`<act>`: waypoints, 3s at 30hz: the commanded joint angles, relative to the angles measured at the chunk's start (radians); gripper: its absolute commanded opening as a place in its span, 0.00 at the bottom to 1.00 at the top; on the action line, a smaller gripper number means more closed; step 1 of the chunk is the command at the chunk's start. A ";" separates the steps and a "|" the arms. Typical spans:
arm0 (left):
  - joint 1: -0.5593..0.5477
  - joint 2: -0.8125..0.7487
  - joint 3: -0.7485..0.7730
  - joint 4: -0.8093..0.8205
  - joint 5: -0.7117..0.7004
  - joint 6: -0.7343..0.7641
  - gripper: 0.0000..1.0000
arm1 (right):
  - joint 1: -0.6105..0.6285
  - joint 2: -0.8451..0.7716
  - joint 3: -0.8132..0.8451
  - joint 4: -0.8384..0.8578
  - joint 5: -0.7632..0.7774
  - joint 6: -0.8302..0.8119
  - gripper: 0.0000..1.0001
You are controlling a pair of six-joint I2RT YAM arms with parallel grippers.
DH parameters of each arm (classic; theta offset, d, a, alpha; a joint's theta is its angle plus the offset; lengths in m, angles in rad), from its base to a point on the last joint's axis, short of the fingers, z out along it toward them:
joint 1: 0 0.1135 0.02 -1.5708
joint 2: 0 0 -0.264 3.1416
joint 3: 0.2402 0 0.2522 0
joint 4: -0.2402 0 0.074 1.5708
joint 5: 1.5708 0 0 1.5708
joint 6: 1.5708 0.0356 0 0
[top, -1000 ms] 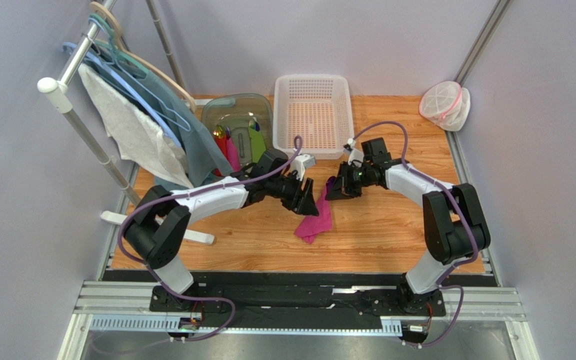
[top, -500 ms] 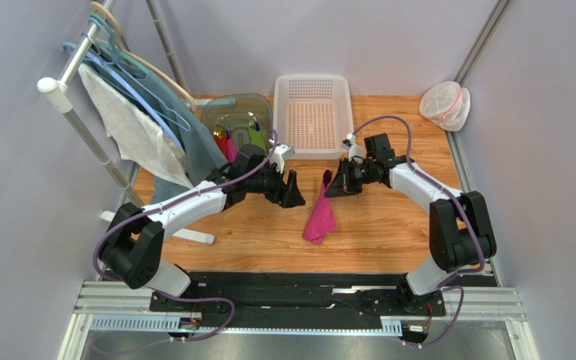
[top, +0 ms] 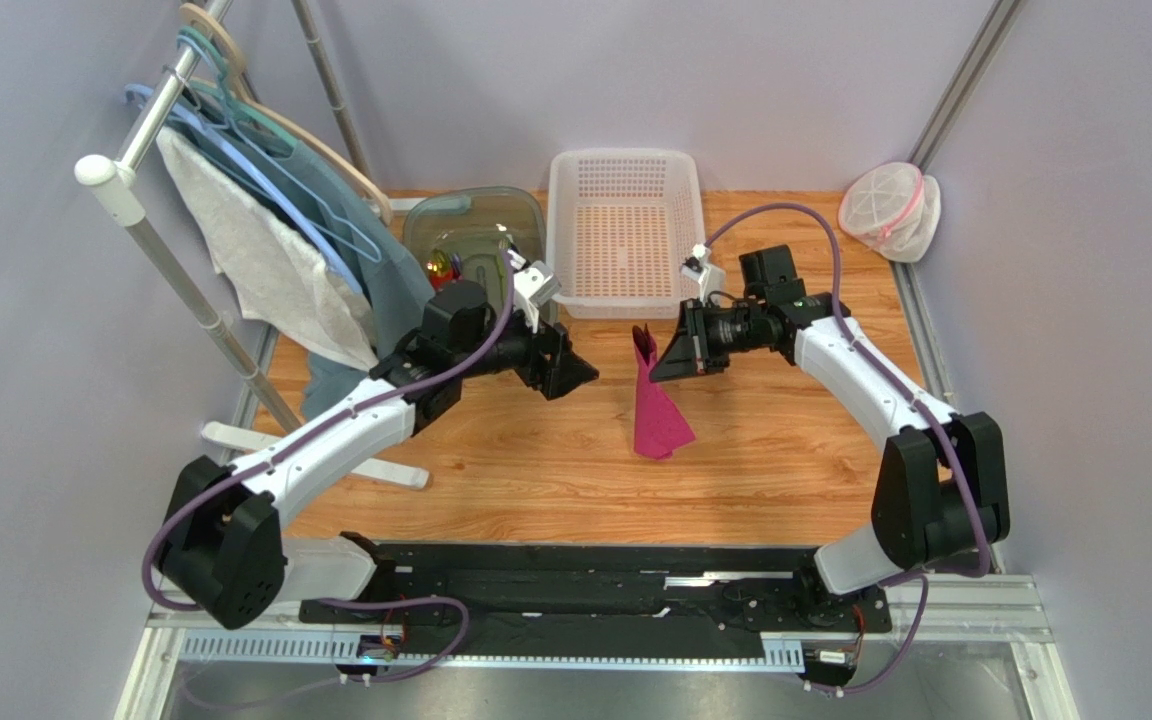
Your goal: Place the utensils on the paper napkin and roll it up
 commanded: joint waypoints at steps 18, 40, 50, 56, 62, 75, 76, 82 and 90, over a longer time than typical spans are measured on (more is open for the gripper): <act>0.058 -0.057 -0.055 0.343 0.568 0.125 0.89 | 0.105 -0.215 0.329 -0.357 -0.161 -0.376 0.00; -0.105 0.071 0.004 0.665 0.627 -0.050 0.71 | 0.244 -0.248 0.445 -0.385 -0.110 -0.450 0.00; -0.123 0.080 0.034 0.710 0.633 -0.108 0.52 | 0.246 -0.237 0.453 -0.395 -0.118 -0.485 0.00; -0.132 0.089 0.058 0.720 0.630 -0.148 0.38 | 0.246 -0.237 0.453 -0.394 -0.119 -0.497 0.00; -0.132 0.097 0.058 0.737 0.635 -0.187 0.01 | 0.244 -0.242 0.447 -0.383 -0.095 -0.502 0.00; -0.024 0.066 0.109 0.668 0.564 -0.314 0.00 | 0.136 -0.289 0.376 -0.411 -0.008 -0.396 0.68; -0.022 0.063 0.113 0.636 0.561 -0.299 0.00 | 0.140 -0.310 0.367 -0.423 -0.007 -0.411 0.71; -0.022 0.049 0.150 0.595 0.559 -0.291 0.00 | 0.136 -0.326 0.318 -0.466 0.003 -0.474 0.66; -0.022 0.034 0.173 0.550 0.562 -0.280 0.00 | 0.136 -0.311 0.303 -0.492 0.006 -0.532 0.23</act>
